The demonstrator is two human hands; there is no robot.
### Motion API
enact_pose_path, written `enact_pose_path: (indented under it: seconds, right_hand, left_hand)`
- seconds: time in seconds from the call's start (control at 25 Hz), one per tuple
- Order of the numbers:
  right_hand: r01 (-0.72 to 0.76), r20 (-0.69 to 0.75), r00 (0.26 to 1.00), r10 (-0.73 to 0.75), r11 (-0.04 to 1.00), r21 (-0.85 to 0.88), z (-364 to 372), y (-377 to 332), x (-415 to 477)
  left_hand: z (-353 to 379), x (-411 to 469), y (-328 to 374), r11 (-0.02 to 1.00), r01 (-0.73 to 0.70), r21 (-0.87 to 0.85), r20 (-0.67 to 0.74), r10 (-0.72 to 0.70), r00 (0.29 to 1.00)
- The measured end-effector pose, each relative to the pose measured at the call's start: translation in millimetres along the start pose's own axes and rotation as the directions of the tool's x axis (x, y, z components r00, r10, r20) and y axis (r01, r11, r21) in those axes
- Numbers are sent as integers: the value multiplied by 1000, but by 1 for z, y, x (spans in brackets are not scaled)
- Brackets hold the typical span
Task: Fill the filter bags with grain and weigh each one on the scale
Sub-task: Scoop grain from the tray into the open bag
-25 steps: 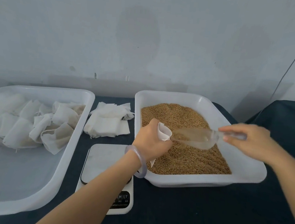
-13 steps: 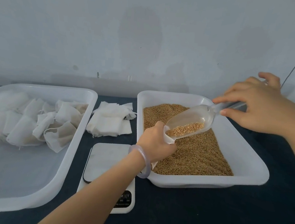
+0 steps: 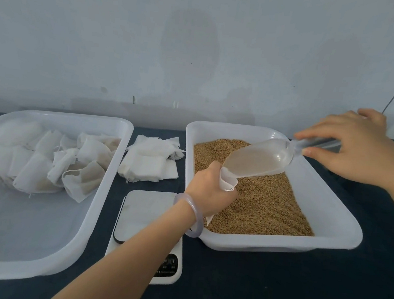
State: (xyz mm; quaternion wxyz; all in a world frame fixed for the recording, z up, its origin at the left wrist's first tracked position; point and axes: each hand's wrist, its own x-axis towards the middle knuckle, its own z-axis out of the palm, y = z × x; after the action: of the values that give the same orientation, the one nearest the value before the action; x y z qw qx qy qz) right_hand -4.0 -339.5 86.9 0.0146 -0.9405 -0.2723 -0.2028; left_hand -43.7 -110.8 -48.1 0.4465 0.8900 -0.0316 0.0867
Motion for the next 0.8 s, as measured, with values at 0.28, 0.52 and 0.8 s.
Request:
enact_pose_path:
  seconds: [0.28, 0.52, 0.8]
  right_hand:
    - [-311, 293, 907, 302, 950, -17, 74, 25, -28]
    - [-295, 434, 877, 208, 945, 143, 129, 1, -41]
    - [-263, 284, 949, 139, 847, 463, 114, -36, -29]
  left_hand:
    - [-11, -6, 5, 953, 1, -304, 22, 6, 1000]
    - [-17, -7, 6, 844, 30, -535, 49, -5, 999]
    - [-29, -5, -1, 755, -15, -656, 157, 155, 975]
